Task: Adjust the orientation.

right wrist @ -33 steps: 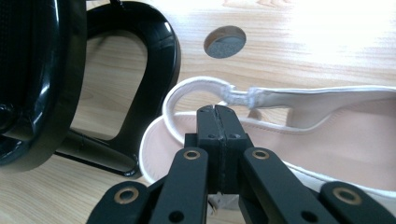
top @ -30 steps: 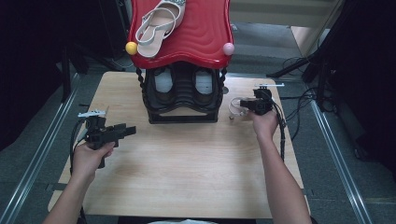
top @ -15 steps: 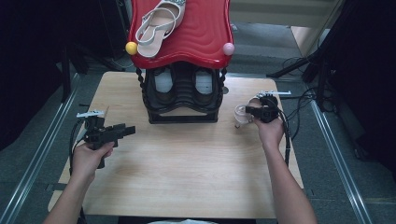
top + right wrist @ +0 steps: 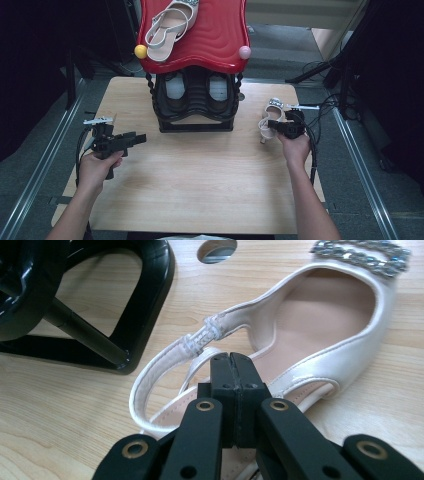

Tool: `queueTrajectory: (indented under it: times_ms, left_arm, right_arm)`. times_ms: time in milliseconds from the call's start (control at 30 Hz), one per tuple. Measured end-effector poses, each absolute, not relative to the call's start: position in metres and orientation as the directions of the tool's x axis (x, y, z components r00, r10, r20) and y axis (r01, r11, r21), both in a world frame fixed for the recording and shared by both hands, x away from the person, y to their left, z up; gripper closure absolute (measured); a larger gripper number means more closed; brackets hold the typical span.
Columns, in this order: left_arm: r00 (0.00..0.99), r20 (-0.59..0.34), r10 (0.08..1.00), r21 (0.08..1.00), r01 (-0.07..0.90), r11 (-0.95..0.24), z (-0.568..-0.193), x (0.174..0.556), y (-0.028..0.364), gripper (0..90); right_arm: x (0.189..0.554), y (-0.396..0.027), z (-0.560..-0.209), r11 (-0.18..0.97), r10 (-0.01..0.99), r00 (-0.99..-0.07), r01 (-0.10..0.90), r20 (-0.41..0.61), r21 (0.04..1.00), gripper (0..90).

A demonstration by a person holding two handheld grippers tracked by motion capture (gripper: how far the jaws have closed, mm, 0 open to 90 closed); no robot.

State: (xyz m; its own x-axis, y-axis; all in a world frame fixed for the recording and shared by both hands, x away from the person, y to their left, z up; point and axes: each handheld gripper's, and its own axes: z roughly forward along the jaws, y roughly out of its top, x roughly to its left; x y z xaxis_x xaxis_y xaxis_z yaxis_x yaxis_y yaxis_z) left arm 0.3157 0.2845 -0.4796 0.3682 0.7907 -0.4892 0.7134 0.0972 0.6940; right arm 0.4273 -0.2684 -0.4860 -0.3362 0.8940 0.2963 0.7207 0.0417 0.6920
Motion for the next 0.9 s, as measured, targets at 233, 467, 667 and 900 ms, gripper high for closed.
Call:
queueTrajectory:
  times_ms: [233,467,667,900]
  left_arm:
    - [0.377,-0.494,0.783,0.688,0.721,0.088,-0.480,0.322,0.279,37.1]
    - [0.384,-0.502,0.775,0.688,0.720,0.089,-0.481,0.328,0.274,37.2]
    - [0.387,-0.501,0.774,0.685,0.724,0.082,-0.481,0.331,0.272,37.1]
    - [0.388,-0.498,0.776,0.681,0.728,0.073,-0.482,0.330,0.272,37.2]
  right_arm:
    - [0.422,-0.280,-0.487,0.018,0.901,-0.311,0.723,0.302,0.691,90.0]
    - [0.417,-0.288,-0.486,0.017,0.914,-0.291,0.723,0.282,0.691,90.0]
    - [0.414,-0.289,-0.482,-0.004,0.908,-0.294,0.707,0.298,0.707,88.9]
    - [0.408,-0.284,-0.462,0.008,0.913,-0.306,0.673,0.269,0.739,84.3]
